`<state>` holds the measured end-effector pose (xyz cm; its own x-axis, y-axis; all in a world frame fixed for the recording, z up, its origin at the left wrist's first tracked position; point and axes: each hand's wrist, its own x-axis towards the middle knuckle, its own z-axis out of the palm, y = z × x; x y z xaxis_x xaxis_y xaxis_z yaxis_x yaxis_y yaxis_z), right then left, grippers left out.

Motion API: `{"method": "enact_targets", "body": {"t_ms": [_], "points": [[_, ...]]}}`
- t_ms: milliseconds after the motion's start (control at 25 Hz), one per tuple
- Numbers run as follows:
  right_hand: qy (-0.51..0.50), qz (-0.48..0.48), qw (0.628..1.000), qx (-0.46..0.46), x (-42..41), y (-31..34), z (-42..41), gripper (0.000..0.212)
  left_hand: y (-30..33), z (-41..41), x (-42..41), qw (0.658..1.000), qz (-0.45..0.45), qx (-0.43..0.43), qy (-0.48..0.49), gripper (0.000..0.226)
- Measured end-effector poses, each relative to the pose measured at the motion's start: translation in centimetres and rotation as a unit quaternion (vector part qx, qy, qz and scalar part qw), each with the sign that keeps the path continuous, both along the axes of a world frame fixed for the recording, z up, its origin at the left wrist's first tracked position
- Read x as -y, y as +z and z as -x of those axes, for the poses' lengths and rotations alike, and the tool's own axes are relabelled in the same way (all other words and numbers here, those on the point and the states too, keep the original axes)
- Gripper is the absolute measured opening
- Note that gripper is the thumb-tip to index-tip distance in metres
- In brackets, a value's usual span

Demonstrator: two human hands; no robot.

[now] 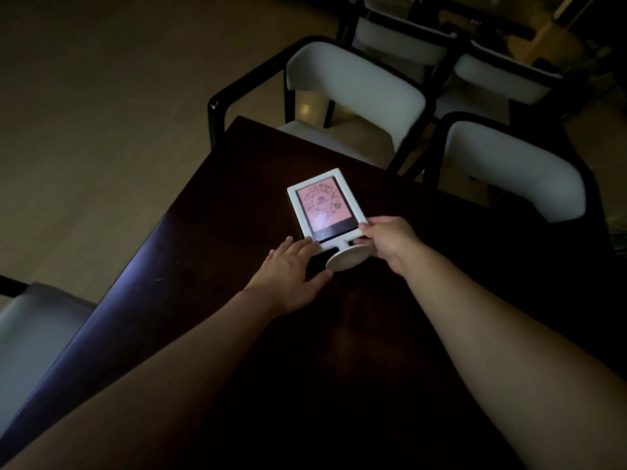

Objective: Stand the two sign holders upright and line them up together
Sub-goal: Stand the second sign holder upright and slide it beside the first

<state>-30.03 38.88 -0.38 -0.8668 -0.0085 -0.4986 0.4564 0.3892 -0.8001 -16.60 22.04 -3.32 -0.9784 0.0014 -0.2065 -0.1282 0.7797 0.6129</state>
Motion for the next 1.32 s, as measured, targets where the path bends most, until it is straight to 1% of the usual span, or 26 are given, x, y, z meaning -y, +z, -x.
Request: {"method": "enact_targets", "body": {"t_ms": [200, 440, 640, 760, 880, 1120, 1200, 1320], "points": [[-0.008, -0.008, 0.999, -0.039, -0.2, -0.1, -1.6, 0.023, 0.3, -0.7, -0.2, 1.0, -0.003, -0.001, -0.005, 0.075], [-0.057, 0.047, 0.992, -0.099, -2.0, 0.7, -5.5, 0.02, 0.9, -2.0, -1.0, 0.999, 0.001, -0.039, -0.034, 0.075], [-0.079, 0.074, 0.985, -0.137, -3.8, 0.6, -9.5, 0.019, 0.9, -3.3, -1.9, 0.996, 0.006, -0.048, -0.074, 0.076], [-0.11, 0.09, 0.979, -0.147, -4.7, 0.2, -11.8, 0.019, 0.9, -4.0, -2.5, 0.995, -0.001, -0.053, -0.09, 0.076], [-0.133, 0.077, 0.978, -0.14, -6.0, -0.4, -13.6, 0.021, 0.9, -4.7, -3.3, 0.992, -0.011, -0.062, -0.106, 0.075], [-0.164, 0.103, 0.971, -0.139, -8.1, -1.8, -16.5, 0.019, 0.5, -6.5, -5.1, 0.985, -0.026, -0.109, -0.131, 0.067], [-0.166, 0.118, 0.97, -0.133, -8.5, -2.3, -17.3, 0.02, -0.1, -7.0, -5.6, 0.985, -0.019, -0.109, -0.133, 0.066], [-0.162, 0.137, 0.969, -0.127, -9.2, -3.1, -18.2, 0.021, -0.7, -7.4, -6.5, 0.987, 0.005, -0.087, -0.138, 0.068]]}}
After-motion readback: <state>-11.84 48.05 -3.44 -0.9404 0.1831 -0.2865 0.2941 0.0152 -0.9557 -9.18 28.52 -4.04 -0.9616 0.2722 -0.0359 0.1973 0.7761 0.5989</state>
